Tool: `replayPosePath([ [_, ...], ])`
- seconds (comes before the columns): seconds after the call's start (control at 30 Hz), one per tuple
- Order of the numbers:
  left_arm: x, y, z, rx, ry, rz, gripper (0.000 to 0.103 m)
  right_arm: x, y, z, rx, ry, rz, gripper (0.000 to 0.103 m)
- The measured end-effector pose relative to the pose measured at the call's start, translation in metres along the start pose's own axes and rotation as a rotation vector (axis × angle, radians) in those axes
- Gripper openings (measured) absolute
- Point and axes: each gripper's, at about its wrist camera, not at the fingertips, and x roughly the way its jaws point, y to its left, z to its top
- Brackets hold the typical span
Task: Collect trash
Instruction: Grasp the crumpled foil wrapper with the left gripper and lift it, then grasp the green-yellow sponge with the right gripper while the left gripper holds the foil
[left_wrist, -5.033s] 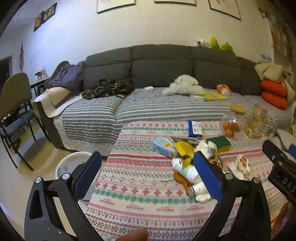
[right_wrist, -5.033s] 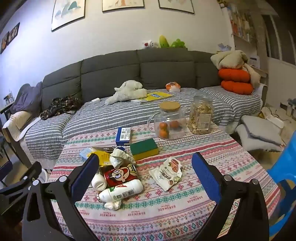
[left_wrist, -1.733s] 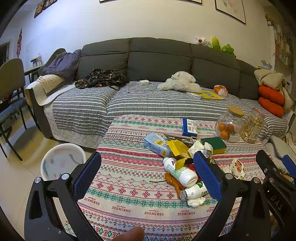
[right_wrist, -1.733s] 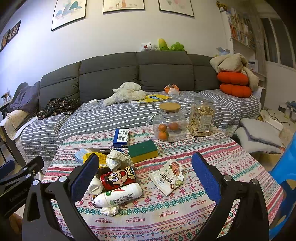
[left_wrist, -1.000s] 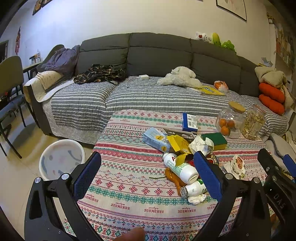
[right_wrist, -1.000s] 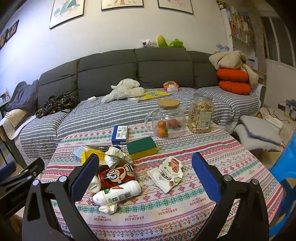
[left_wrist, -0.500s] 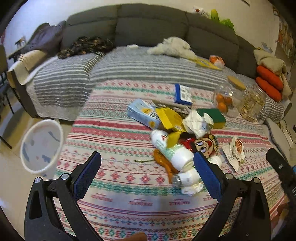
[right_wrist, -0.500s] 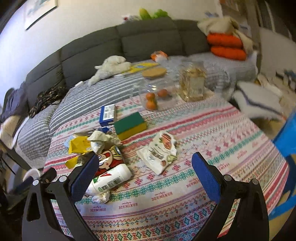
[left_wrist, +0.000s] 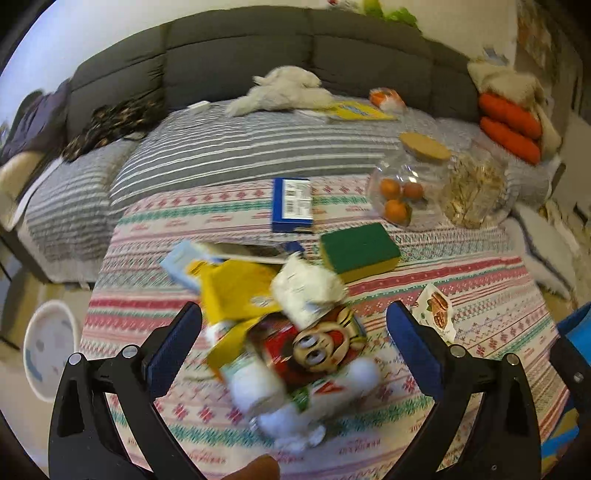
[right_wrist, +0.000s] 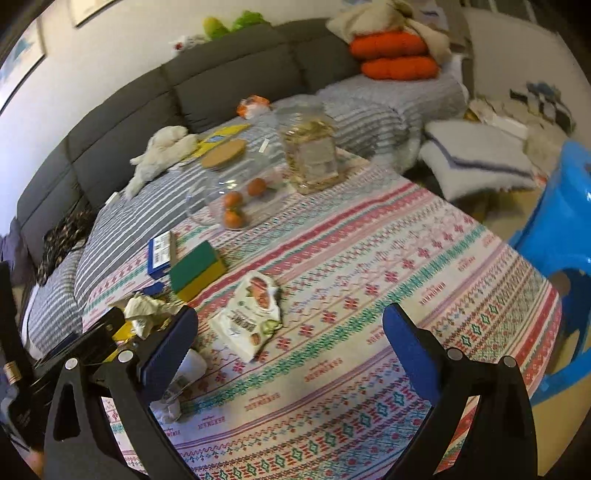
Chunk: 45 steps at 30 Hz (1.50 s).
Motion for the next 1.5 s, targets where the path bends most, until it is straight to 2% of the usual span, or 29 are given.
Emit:
replayPosePath([
  [0.13,0.037,-0.016,0.007,0.049,0.071,0.036,0.095,0.007,-0.016,0.006,0.06,0.051,0.014,0.097],
  [0.23,0.058,-0.017,0.008,0.056,0.108,0.053,0.084,0.013,-0.02,0.006,0.083,0.087,0.027,0.097],
  [0.3,0.066,-0.016,0.007,0.048,0.131,0.032,0.068,0.018,-0.02,0.005,0.092,0.114,0.036,0.097],
  [0.33,0.069,-0.015,0.006,0.044,0.145,0.018,0.064,0.02,-0.02,0.004,0.095,0.124,0.039,0.097],
  [0.37,0.072,-0.014,0.005,0.048,0.16,0.006,0.056,0.023,-0.019,0.004,0.099,0.137,0.043,0.097],
  [0.4,0.074,-0.014,0.005,0.06,0.167,0.006,0.039,0.025,-0.017,0.003,0.101,0.147,0.046,0.097],
  [0.47,0.07,-0.014,0.004,0.071,0.157,0.003,0.027,0.029,-0.014,0.002,0.098,0.157,0.045,0.097],
  [0.63,0.014,0.006,0.012,0.024,-0.001,-0.067,0.026,0.042,0.008,0.004,0.027,0.165,0.017,0.097],
  [0.73,-0.027,0.025,0.017,-0.01,-0.094,-0.102,0.026,0.059,0.023,0.009,0.017,0.22,0.049,0.097],
  [0.87,-0.063,0.047,0.014,-0.042,-0.187,-0.068,0.026,0.092,0.044,0.023,0.091,0.305,0.092,0.097],
  [1.03,-0.08,0.078,0.002,-0.068,-0.273,0.016,0.026,0.135,0.087,0.041,0.194,0.376,0.09,0.097],
  [1.1,-0.079,0.089,0.0,-0.084,-0.276,0.023,0.026,0.15,0.102,0.045,0.211,0.394,0.074,0.097],
  [1.2,-0.078,0.108,0.004,-0.116,-0.272,0.027,0.026,0.181,0.126,0.046,0.23,0.417,0.006,0.097],
  [1.3,-0.075,0.126,0.007,-0.141,-0.272,0.07,0.026,0.207,0.137,0.043,0.251,0.44,-0.039,0.097],
  [1.5,-0.078,0.151,0.006,-0.169,-0.26,0.093,0.026,0.24,0.145,0.037,0.292,0.472,-0.07,0.097],
])
